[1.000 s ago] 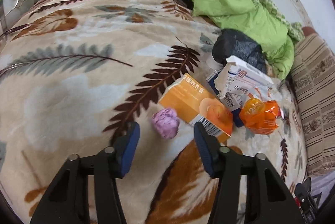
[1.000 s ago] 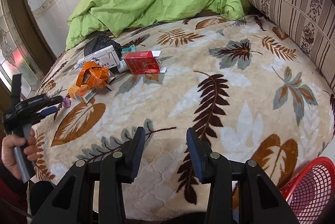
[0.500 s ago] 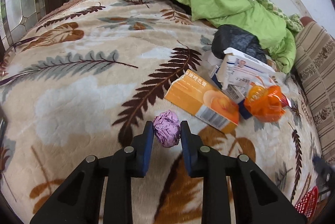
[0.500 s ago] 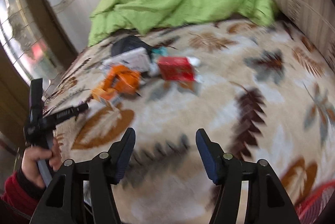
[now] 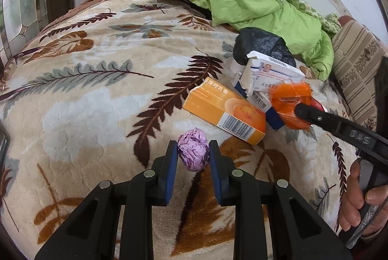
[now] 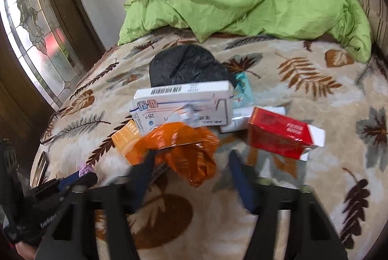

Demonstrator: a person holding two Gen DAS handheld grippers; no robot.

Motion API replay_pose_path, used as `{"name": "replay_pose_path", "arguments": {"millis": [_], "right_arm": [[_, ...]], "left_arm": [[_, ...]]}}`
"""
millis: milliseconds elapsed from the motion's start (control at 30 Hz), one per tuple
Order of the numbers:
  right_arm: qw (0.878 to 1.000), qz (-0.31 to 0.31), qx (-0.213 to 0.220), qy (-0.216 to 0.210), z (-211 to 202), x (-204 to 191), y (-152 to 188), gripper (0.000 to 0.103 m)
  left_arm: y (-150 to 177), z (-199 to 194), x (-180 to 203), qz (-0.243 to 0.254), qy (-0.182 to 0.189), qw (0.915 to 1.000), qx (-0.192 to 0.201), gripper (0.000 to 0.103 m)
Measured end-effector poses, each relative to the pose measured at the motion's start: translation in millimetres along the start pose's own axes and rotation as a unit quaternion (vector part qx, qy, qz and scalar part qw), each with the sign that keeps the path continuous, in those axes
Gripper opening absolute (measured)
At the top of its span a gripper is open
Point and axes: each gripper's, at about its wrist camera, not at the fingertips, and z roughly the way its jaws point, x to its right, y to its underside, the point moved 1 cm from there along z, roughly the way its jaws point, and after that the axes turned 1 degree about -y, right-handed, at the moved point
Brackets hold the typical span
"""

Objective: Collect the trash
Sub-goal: 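Grasp the purple paper ball with the left tool while the right tool grasps the orange wrapper, then lift and hold the purple paper ball and orange wrapper above the bed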

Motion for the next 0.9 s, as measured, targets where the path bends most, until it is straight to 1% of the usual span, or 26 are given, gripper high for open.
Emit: {"name": "replay_pose_path", "arguments": {"millis": [33,133,233,433,600,733,900], "right_arm": [[1.0,0.003,-0.007,-0.008,2,0,2,0.032],[1.0,0.007,0.005,-0.01,-8,-1,8,0.031],[1.0,0.001,0.018,-0.007,-27,-3,19,0.03],[0.999,0.005,0.036,0.012,-76,-3,58,0.029],[0.998,0.03,0.049,0.027,-110,8,90,0.029],[0.997,0.059,0.055,0.021,-124,20,98,0.029],[0.996,0.059,0.061,0.018,-125,21,100,0.029]], "left_arm": [[0,0,1,0.001,0.001,1.0,0.0,0.025],[3,0,8,0.009,0.007,0.9999,0.0,0.025],[7,-5,15,0.02,0.01,0.9997,0.004,0.025],[24,-19,39,0.056,0.021,0.9982,0.006,0.025],[36,-29,60,0.084,0.026,0.9961,0.001,0.025],[42,-38,74,0.096,0.03,0.9949,0.004,0.025],[45,-50,90,0.109,0.034,0.9934,0.008,0.025]]}}
